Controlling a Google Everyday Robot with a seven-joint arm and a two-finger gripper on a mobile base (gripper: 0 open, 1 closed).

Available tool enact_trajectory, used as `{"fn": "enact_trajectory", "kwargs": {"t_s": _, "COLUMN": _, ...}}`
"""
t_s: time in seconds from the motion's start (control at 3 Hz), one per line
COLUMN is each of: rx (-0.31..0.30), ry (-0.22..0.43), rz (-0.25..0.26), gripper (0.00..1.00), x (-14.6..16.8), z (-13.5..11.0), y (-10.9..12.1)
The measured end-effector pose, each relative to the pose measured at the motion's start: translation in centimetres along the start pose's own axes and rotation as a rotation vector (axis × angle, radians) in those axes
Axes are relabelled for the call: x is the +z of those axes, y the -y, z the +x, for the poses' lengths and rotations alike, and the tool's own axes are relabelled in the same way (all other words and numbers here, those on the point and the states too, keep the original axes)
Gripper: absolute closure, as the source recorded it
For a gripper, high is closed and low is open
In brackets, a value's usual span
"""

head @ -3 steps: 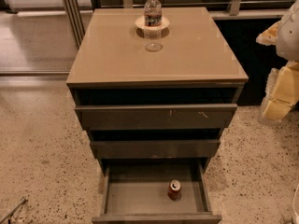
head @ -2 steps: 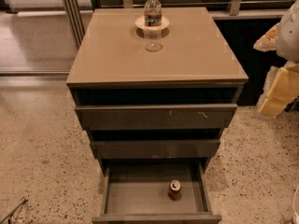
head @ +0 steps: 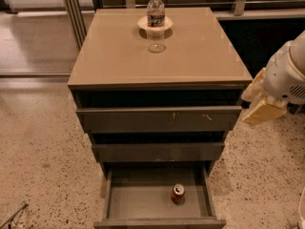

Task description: Pick coke can from bottom drawer and place on counter

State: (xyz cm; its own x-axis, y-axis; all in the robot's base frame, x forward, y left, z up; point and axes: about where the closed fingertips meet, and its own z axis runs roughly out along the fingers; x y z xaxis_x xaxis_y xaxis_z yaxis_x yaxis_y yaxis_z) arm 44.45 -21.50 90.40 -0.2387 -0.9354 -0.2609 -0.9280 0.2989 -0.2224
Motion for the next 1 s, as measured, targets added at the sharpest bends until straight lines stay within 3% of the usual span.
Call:
{"fn": "enact_trajectory", "kwargs": {"t_s": 0.33, "rx": 0.048, "ry": 0.090, "rz": -0.044, "gripper": 0.77, "x": 7.4, "z": 1.6, "y": -0.6}}
{"fn": "enact_trajectory", "kwargs": {"t_s": 0.67, "rx": 0.136, "ry": 0.152, "rz": -0.123, "gripper": 1.00, "x": 16.3, "z": 3.3, "y": -1.4}}
{"fn": "enact_trajectory", "kwargs": {"t_s": 1.0, "rx": 0.132, "ry": 0.141, "rz": -0.119, "gripper": 1.00, "x": 16.8, "z": 3.5, "y": -1.7}}
